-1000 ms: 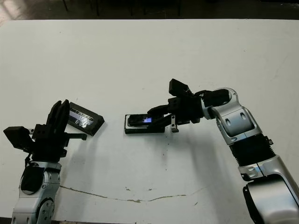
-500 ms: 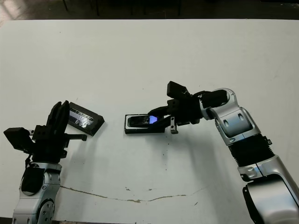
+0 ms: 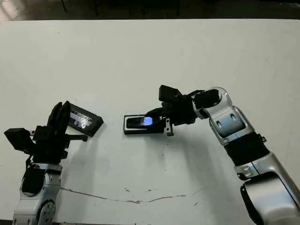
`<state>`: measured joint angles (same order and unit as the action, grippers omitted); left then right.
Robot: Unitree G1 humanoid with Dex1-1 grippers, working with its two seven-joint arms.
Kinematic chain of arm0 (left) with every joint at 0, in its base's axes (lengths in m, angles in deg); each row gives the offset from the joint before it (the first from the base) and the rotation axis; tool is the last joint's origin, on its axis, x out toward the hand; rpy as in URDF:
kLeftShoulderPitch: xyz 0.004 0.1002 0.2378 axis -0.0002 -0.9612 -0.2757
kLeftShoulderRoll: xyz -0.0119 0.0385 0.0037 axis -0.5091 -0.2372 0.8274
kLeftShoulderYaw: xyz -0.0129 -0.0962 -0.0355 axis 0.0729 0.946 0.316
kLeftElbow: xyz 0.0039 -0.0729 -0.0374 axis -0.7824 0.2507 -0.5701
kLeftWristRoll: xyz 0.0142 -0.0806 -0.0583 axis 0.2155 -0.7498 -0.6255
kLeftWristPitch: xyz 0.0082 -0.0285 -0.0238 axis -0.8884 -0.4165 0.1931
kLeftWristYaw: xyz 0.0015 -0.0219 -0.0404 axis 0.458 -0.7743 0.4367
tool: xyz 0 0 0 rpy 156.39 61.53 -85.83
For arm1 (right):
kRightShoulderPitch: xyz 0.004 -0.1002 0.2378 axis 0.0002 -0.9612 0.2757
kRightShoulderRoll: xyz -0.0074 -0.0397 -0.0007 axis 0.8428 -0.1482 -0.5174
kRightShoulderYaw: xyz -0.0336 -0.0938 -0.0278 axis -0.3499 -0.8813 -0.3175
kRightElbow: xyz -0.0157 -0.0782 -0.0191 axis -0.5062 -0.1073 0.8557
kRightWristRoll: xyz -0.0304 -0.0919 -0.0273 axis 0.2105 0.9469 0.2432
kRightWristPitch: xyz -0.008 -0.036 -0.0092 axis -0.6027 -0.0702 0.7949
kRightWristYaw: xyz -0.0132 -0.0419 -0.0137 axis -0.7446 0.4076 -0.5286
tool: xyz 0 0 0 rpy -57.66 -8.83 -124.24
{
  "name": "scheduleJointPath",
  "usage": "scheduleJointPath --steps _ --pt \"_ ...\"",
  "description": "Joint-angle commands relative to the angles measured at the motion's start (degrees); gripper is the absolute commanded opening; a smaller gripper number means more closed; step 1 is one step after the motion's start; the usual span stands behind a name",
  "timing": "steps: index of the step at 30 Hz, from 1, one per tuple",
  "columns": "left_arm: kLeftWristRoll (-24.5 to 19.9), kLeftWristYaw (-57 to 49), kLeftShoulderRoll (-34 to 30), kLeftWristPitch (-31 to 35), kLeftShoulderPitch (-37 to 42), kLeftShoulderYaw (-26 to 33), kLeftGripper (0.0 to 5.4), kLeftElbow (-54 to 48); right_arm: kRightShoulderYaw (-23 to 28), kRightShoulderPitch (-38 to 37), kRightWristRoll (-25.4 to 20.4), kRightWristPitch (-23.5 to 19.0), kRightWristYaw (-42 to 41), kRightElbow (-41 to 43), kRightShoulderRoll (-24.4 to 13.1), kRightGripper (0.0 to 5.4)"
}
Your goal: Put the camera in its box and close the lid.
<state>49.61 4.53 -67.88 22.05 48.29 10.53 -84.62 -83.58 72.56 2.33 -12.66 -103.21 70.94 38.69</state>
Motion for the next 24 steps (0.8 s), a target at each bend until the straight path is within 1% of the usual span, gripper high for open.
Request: scheduleJointPath --steps 1,3,4,6,8,9,11,12,15,21,24 --pt "0.59 -0.46 -0.1 0.4 -0.99 -0.07 0.0 0.55 -2.57 0.3 1.17 0.48 -0.61 -0.16 1.83 0.2" --pt "0.72 -0.53 -0.06 0.34 -1.05 -0.07 0.0 0.45 -2.46 0.49 1.16 -0.12 -0.81 -0.09 1.71 0.2" --pt "0.5 -0.47 -0.05 0.45 -1.02 -0.02 0.0 0.44 -2.15 0.59 0.9 -0.48 -1.06 0.02 1.5 0.38" --pt "-0.09 -0.22 -0.04 0.57 -0.89 0.13 0.0 0.57 -1.17 0.79 0.22 0.77 -1.79 -0.32 1.16 0.79" --pt "-0.27 -0.11 -0.11 0.63 -0.81 0.19 0.0 0.63 0.09 1.08 0.68 3.91 -1.36 0.33 0.17 1.21" --pt "-0.19 -0.15 -0.18 0.71 -0.77 0.21 0.0 0.61 0.65 1.39 0.99 3.96 -0.92 1.22 -0.51 1.42" --pt "0.11 -0.36 -0.22 0.94 -0.72 0.17 0.0 0.44 1.95 1.73 1.01 2.11 -0.08 3.34 -1.72 1.85" --pt "0.15 -0.29 -0.27 0.85 -0.68 0.18 0.0 0.49 2.66 1.75 1.01 2.43 0.28 4.12 -2.23 2.07" --pt "-0.68 0.31 -0.37 0.81 -0.67 0.39 0.0 0.68 4.96 1.34 1.39 6.83 1.74 5.66 -3.43 2.71" --pt "-0.47 0.65 -0.49 0.31 -0.62 0.56 0.0 1.14 9.09 -0.41 -0.84 7.79 3.91 8.36 -4.57 4.0" --pt "-0.53 0.68 -0.55 0.46 -0.74 0.68 0.0 0.99 11.62 -1.48 -2.22 9.35 5.35 8.41 -4.55 4.66"
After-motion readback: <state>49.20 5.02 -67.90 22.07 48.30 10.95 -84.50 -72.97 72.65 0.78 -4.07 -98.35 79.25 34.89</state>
